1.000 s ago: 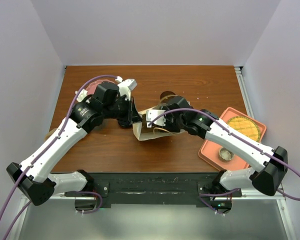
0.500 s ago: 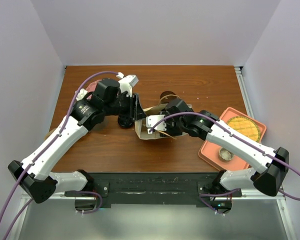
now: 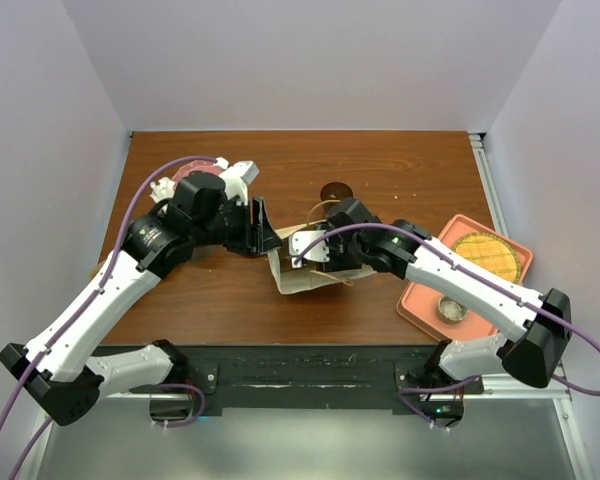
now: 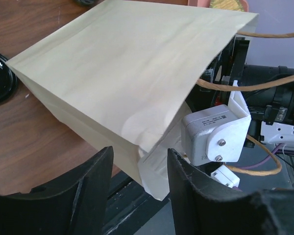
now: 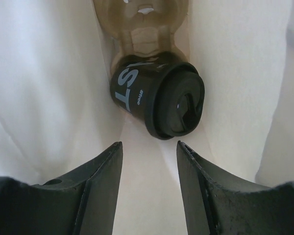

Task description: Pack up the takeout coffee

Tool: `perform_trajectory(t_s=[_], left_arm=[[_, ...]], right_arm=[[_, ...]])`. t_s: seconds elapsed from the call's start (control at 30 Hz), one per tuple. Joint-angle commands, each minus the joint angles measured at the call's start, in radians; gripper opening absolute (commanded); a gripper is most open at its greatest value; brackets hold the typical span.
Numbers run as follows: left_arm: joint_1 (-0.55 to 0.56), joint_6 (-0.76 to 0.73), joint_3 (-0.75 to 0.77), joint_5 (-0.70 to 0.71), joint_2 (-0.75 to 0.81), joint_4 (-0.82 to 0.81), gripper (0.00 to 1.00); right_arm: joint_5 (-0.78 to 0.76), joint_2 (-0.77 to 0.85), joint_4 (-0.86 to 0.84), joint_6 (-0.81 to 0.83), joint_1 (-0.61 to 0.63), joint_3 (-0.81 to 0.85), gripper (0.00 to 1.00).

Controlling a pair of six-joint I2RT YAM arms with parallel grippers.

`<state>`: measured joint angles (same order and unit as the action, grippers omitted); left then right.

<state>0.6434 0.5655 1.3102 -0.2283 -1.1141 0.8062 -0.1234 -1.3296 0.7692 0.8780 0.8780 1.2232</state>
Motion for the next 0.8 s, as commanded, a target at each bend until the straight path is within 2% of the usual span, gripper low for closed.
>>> perform_trajectory(t_s=[0.0, 0.4, 0.67, 0.77], left_arm=[[0.009, 0.05, 0.014, 0.062, 0.005, 0.062, 0.54], [0.015, 0.077, 0.018, -0.005, 0.025, 0.129, 0.56], [0.019, 0.073, -0.035, -0.028, 0.002, 0.057, 0.57], [0.018, 0.063, -0.045, -0.025, -0.027, 0.024, 0.49]], right_arm=[[-0.016, -0.01, -0.027, -0.007, 0.004, 0.045, 0.51], [-0.025, -0.042, -0.053, -0.03, 0.003, 0.07, 0.48], [-0.016, -0.043, -0.059, -0.036, 0.004, 0.067, 0.47], [0.008, -0.042, -0.061, -0.03, 0.004, 0.058, 0.49]])
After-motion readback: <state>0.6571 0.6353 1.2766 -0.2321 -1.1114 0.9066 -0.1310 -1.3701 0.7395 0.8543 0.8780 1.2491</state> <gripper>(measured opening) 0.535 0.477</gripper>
